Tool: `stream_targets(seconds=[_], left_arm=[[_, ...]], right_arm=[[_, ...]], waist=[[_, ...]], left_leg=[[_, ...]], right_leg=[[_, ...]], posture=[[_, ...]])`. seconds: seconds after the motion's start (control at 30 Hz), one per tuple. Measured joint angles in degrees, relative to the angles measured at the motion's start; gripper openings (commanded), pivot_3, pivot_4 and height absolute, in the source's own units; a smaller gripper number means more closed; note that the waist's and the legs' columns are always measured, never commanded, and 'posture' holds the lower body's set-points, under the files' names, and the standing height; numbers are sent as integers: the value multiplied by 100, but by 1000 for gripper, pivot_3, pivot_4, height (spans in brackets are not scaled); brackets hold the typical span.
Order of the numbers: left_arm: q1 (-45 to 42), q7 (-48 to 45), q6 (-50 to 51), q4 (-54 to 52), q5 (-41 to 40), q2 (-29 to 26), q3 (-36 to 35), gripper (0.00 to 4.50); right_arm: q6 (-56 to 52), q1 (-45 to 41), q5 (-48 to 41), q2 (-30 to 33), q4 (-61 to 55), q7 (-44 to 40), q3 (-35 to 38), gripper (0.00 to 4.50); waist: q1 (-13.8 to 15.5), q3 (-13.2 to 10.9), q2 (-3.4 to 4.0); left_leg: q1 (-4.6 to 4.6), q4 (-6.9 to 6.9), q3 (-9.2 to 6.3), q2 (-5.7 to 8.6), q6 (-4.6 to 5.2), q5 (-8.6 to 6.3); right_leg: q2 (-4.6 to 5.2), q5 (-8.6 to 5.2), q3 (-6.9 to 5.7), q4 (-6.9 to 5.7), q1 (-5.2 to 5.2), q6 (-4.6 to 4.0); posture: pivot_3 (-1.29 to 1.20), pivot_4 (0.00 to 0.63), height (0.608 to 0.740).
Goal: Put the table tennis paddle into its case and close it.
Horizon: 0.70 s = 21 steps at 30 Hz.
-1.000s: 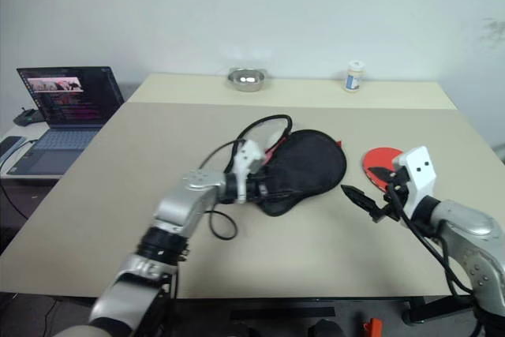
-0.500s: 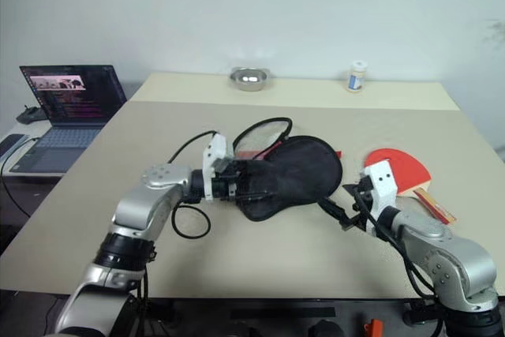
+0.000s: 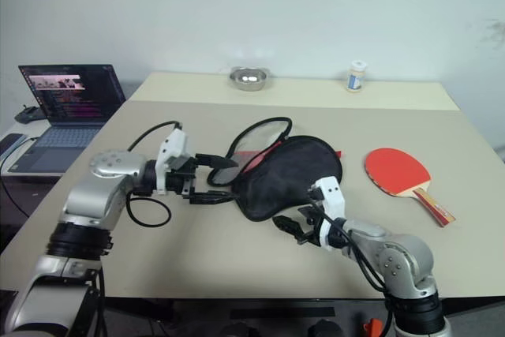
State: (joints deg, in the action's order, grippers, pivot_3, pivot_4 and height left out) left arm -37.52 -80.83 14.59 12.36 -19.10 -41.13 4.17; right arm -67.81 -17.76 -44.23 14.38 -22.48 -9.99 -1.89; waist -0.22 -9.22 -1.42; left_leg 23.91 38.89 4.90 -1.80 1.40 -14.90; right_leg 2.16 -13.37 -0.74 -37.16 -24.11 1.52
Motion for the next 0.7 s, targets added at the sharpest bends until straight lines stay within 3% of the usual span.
stream_targets(seconds=[0.43, 0.67, 0.7], left_arm=[[210, -125, 123, -121, -114, -193, -8, 4175], [211, -85, 116, -122, -112, -159, -3, 4175], [211, -80, 114, -123, -112, -142, -2, 4212]], right_arm=[[740, -671, 830, -911, 1407, 31, -175, 4500], [882, -731, 1149, -1251, 1563, 89, -171, 4500], [895, -732, 1168, -1293, 1573, 121, -169, 4315]], waist=[[-24, 0, 0], [-40, 0, 0], [-47, 0, 0]], left_leg=[[0, -1, -1, -2, -1, 0], [-4, -1, 0, -5, -1, 1], [-5, -1, 0, -5, -1, 1]], right_leg=[[-2, 0, -2, -6, -3, 0], [-2, 0, -2, -13, -3, -1], [-2, 0, -2, -14, -3, -1]], posture=[[0, 150, 740], [0, 150, 740], [0, 150, 740]])
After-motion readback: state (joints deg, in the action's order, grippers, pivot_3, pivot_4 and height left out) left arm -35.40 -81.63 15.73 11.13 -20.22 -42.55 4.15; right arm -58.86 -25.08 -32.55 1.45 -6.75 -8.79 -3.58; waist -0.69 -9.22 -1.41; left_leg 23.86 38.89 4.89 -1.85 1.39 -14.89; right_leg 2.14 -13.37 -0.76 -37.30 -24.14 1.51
